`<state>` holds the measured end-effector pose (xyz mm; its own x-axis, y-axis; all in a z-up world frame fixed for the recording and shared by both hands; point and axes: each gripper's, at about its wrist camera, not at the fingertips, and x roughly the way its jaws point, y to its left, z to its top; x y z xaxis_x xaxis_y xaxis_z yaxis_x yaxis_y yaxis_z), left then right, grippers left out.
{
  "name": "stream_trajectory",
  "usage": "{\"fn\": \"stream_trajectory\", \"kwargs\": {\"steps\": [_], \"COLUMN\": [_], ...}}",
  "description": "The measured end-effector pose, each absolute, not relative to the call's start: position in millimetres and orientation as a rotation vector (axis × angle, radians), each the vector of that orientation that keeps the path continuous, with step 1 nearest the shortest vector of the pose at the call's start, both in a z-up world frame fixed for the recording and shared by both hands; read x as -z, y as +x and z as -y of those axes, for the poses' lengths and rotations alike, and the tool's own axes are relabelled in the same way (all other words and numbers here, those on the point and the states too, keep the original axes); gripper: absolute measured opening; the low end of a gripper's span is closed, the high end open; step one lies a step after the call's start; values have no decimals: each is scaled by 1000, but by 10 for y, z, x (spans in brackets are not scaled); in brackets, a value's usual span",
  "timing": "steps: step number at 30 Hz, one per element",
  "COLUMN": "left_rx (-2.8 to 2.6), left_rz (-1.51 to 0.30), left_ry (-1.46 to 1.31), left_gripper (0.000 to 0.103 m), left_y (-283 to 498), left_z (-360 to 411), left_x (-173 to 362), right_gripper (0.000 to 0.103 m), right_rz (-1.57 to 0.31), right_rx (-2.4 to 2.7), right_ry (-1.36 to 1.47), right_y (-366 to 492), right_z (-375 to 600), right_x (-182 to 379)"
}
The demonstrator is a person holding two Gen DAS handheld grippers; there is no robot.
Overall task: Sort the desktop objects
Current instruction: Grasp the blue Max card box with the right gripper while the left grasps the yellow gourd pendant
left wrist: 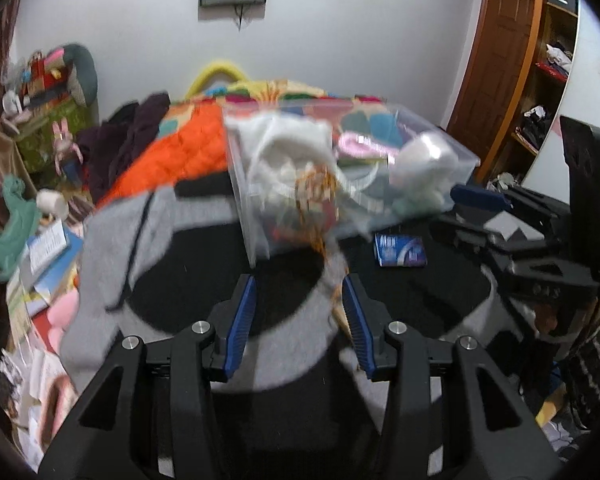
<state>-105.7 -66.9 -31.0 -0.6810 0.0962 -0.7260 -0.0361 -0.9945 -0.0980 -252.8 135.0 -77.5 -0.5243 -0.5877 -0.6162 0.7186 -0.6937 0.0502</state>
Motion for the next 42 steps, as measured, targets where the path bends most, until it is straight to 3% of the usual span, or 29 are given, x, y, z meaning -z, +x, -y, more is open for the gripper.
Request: {"fn": "stream_trajectory", "kwargs": {"steps": [11, 19, 23, 25, 27, 42], "left_rx": [-2670, -2702, -2767, -2818, -2827, -2915], "left_rz": [163, 152, 142, 144, 154, 208], "left_ry": [-1231, -1242, -1225, -1212, -1203, -1113], "left_gripper": [44, 52, 51, 40, 40, 40], "left_y": [-783, -792, -813, -797, -772, -589], "left_z": [209, 52, 5, 6, 30, 265], "left_x": [585, 684, 715, 705, 707, 470], "right_gripper": [62, 62, 50, 42, 31, 24], "right_rz": [-209, -358, -414, -428, -418, -313], "right_rx": [2092, 2082, 2089, 2082, 2085, 2076], "right_ry": [985, 980, 965, 953, 947, 886], "right_y": [-2755, -2699, -2663, -2651, -2652, -2494], "right_z": [-1220, -1024, -990, -1007, -1046, -1199], "right_x": [1102, 1181, 1191, 1185, 1171, 1007]}}
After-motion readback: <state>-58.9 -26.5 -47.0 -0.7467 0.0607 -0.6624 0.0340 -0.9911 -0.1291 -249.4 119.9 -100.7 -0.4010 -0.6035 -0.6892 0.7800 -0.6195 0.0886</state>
